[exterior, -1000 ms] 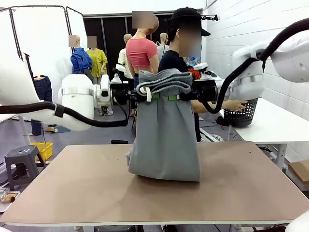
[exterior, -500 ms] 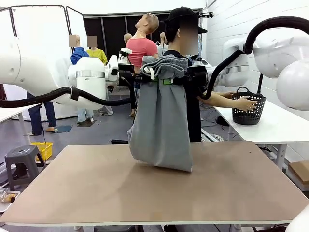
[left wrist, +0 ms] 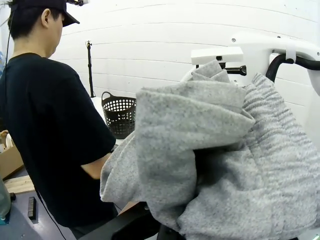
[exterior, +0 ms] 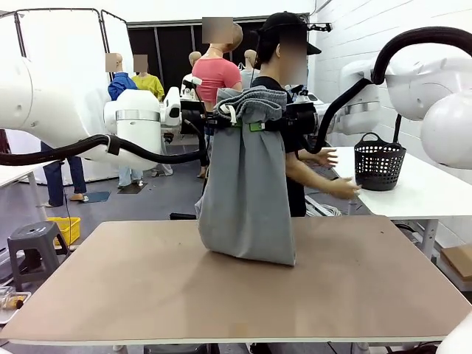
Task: Fold the training pants.
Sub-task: Fold the Training pants in half.
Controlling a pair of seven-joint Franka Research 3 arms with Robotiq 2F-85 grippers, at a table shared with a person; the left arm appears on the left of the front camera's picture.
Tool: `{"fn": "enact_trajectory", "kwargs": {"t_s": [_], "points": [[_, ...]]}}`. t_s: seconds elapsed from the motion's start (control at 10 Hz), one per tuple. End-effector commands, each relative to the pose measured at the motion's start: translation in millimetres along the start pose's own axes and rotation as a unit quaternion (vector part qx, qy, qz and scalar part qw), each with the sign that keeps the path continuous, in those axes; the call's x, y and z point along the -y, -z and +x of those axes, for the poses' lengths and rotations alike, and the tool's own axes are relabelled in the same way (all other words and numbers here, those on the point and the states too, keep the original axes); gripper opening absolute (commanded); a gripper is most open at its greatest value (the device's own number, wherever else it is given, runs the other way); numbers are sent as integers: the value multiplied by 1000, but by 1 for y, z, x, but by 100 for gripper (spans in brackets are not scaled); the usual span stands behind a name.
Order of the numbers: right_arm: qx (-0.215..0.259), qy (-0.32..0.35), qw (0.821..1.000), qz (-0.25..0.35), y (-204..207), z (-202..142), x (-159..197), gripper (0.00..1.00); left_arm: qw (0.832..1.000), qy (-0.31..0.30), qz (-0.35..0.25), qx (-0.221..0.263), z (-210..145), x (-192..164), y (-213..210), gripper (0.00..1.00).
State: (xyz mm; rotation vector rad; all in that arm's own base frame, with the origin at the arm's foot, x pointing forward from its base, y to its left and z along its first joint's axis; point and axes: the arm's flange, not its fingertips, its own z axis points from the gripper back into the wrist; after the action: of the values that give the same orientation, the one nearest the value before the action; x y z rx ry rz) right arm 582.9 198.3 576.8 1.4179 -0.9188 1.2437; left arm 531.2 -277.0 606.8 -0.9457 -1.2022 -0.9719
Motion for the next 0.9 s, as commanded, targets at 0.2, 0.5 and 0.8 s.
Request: {"fn": "enact_trajectory", "kwargs": {"t_s": [0.2,0.5,0.8], "points": [[-1,-9,1000,3,2,1,-9,0,1000,8,-10,6,1,3,-1,0],[-32,4,999,18,-1,13,24,0,999,-19,42,-13,3,-18,-15,0],[-54,-1,998,-31,-4,44,66,0,996,-17,89,-15,18,-43,-30,0]]}}
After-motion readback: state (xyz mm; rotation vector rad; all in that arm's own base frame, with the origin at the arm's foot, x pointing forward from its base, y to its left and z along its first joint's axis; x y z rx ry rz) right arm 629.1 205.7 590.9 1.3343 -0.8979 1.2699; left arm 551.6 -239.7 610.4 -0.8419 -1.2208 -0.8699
